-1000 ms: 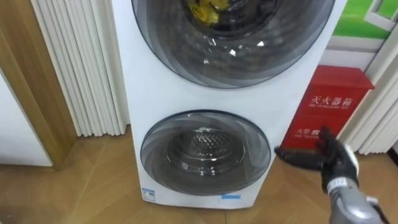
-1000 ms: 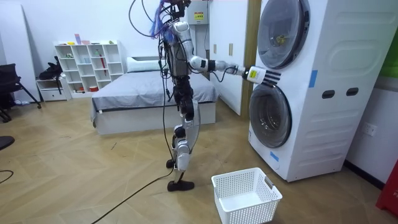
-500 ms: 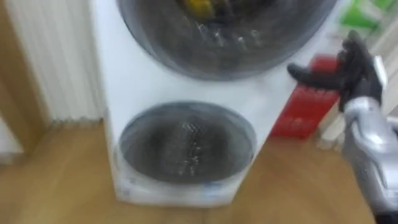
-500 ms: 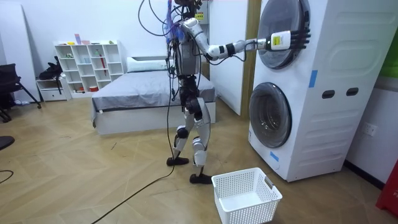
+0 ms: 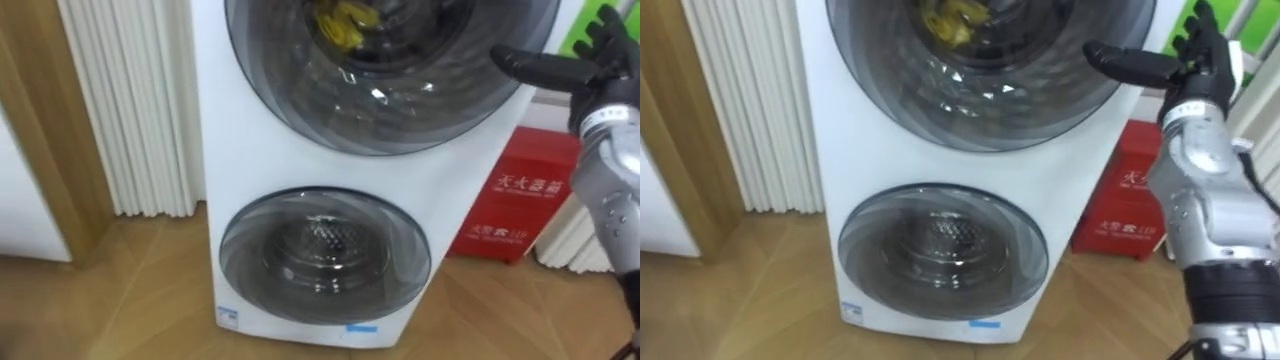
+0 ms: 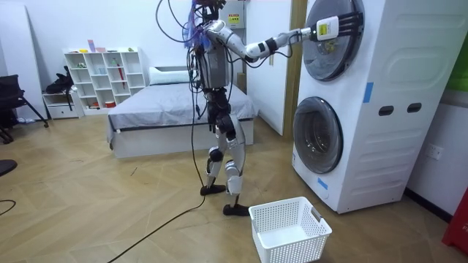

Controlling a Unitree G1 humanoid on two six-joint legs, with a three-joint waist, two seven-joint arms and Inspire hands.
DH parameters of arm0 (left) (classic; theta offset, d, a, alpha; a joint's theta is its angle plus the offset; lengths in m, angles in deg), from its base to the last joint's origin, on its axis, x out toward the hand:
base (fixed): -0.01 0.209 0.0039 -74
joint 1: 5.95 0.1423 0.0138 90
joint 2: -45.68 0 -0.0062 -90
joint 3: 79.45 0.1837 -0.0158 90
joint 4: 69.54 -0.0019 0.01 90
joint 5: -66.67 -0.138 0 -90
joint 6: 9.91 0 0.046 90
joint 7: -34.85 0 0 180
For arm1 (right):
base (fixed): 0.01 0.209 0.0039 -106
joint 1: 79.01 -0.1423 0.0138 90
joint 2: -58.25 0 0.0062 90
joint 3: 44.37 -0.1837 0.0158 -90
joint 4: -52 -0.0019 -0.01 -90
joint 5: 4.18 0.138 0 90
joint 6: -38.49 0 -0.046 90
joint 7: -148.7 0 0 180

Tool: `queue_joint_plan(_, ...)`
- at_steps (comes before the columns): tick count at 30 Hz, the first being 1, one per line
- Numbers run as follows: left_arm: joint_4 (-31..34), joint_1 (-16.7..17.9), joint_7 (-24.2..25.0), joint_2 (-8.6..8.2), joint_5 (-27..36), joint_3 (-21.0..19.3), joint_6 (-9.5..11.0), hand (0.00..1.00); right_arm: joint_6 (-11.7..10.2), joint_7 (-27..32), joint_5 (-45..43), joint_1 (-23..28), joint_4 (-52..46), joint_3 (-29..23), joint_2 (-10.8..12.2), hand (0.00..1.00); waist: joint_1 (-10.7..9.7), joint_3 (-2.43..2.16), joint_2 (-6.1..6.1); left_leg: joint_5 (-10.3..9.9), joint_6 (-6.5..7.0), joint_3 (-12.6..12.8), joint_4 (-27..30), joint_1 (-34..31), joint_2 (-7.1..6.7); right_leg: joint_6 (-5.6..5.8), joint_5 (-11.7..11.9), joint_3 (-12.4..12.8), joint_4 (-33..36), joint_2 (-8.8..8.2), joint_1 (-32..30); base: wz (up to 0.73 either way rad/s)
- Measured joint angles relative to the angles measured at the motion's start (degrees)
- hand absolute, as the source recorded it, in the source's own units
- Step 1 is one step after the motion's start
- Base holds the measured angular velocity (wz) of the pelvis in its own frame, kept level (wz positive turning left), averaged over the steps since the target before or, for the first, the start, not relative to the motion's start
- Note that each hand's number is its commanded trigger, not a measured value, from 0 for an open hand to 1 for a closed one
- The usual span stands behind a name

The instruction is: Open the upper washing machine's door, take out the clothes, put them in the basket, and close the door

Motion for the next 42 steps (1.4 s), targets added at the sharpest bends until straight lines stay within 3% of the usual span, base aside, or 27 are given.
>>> queue_joint_plan(9,1.38,-0.65,0.29,0.1,0.29,-0.41,0.16,0.0,1.11,-0.36,-0.26,-0.9,5.05,0.05,-1.05,0.0,0.05,0.05,-0.79,0.03,0.02,0.3,-0.16,0.29,0.1,0.19,-1.85,-0.8,1.83,-0.42,-0.51,0.04)
queue_joint_plan(14,1.63,-1.26,0.29,0.3,0.45,-0.42,0.6,0.0,1.23,-0.38,-0.26,-1.02,5.02,0.58,-1.05,0.0,1.3,0.24,-1.62,0.04,0.04,1.26,-0.13,0.51,0.07,0.24,-1.87,-0.72,1.82,-0.58,-0.48,-0.05)
queue_joint_plan(23,1.69,-2.01,1.05,0.69,0.36,-0.44,0.64,0.0,1.22,-1.71,-0.37,-1.79,4.3,1.77,-1.66,0.0,2.62,0.72,-0.99,0.03,0.03,1.67,-0.4,0.7,0.11,0.45,-2.21,-0.65,1.73,-0.52,-0.17,0.02)
queue_joint_plan(35,0.78,-2.39,2.28,1.23,0.25,0.0,0.74,0.0,1.21,-0.66,-3.77,-1.79,4.34,5.04,-2.24,0.0,2.93,0.91,-1.25,-0.02,-0.02,1.83,-1.07,0.67,0.29,0.43,-2.23,-0.38,1.63,-0.2,-0.35,-0.01)
queue_joint_plan(38,0.76,-2.57,2.17,2.11,0.25,1.99,0.66,0.0,1.21,-0.12,-4.9,-1.79,4.33,5.45,-2.21,0.0,3.09,0.9,-1.26,-0.03,-0.04,1.85,-1.08,0.67,0.37,0.35,-2.25,-0.47,1.7,-0.13,-0.4,-0.01)
queue_joint_plan(42,0.75,-2.92,1.76,2.15,0.26,2.08,0.62,0.0,1.19,0.05,-5.08,-1.79,4.25,5.64,-2.19,0.0,4.14,0.81,-1.38,0.02,-0.05,2.9,-0.75,0.82,0.41,0.11,-2.09,0.13,1.89,0.02,-0.93,-0.13)
